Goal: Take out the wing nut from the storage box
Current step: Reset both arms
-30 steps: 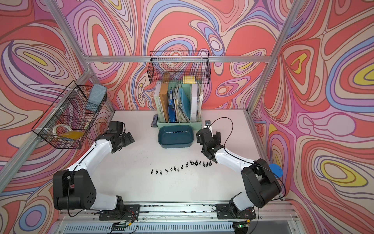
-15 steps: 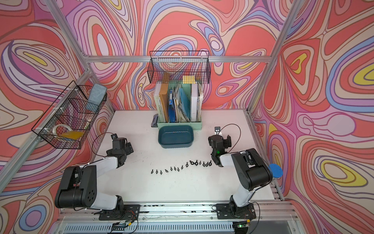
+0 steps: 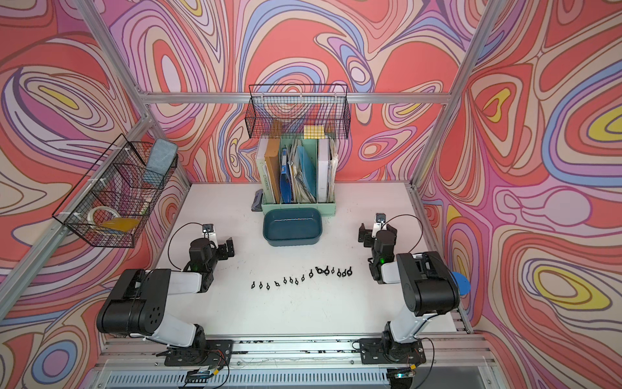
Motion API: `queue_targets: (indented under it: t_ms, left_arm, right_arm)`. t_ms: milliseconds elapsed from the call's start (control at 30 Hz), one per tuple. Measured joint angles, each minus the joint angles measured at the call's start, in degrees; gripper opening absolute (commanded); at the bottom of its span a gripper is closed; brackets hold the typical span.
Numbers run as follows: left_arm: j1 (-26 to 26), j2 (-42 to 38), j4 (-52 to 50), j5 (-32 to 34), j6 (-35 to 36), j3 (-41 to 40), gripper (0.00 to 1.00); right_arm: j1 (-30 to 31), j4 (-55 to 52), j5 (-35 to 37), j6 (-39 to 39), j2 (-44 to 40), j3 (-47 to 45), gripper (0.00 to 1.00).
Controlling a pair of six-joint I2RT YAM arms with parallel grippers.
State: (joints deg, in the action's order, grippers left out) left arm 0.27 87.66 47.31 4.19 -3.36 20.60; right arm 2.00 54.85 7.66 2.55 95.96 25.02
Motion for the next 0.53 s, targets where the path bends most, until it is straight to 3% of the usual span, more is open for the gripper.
queue_targets:
  t_ms: [133,533]
  left_arm:
    - [0.0,0.0,0.9,0.0,0.5,0.1,0.99]
    - [-0.7,0.0,1.5,-1.4,2.0,0.3,0.99]
  right_arm:
    - [-0.4,1.0,-3.0,-0.6,0.6,-0.6,0.98]
    - [-0.4,1.6,-3.0,-1.9,0.6,-0.1,0.98]
